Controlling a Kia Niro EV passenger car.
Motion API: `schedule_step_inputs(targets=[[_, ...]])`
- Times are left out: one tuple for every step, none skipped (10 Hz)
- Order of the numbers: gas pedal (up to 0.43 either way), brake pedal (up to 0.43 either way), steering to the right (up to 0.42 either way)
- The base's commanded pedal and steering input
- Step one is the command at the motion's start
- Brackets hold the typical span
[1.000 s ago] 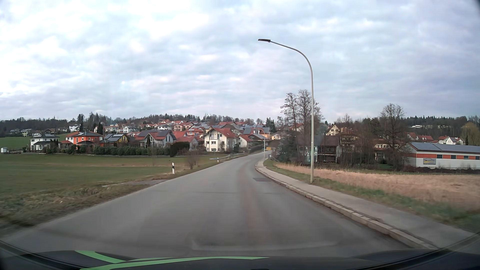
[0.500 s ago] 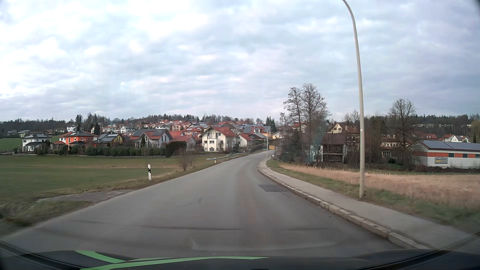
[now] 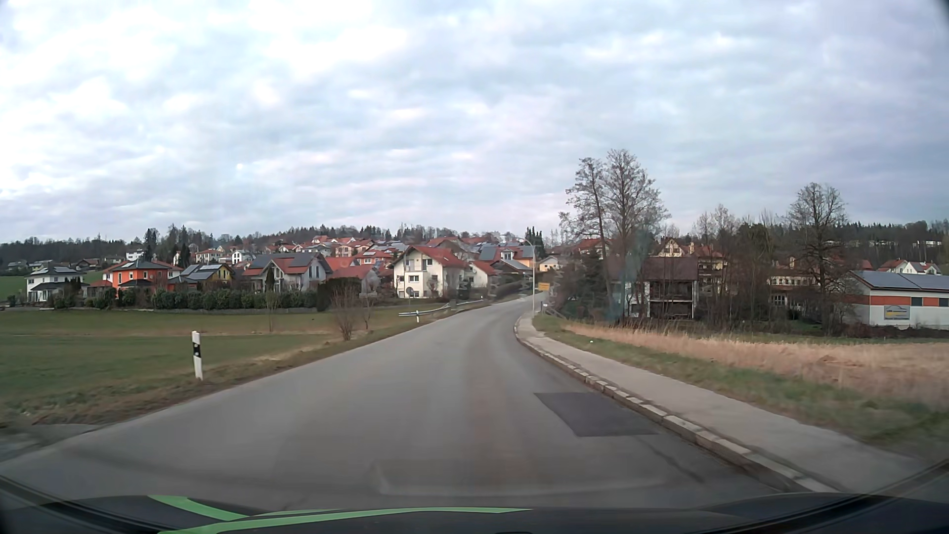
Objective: Follow the waypoints while adhering to traffic rules and regulations
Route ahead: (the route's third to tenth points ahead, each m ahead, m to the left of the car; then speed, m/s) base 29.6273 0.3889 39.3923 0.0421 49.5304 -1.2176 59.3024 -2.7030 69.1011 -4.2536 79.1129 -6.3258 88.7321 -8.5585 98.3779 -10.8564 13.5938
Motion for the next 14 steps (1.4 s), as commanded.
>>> schedule_step_inputs(targets=[[0.028, 0.000, 0.003], [0.028, 0.000, 0.002], [0.028, 0.000, 0.003], [0.028, 0.000, 0.002], [0.028, 0.000, 0.002], [0.028, 0.000, 0.002], [0.028, 0.000, 0.002], [0.028, 0.000, 0.002], [0.028, 0.000, 0.002], [0.028, 0.000, 0.000], [0.028, 0.000, 0.000], [0.028, 0.000, 0.000], [0.028, 0.000, 0.000], [0.028, 0.000, 0.000]])
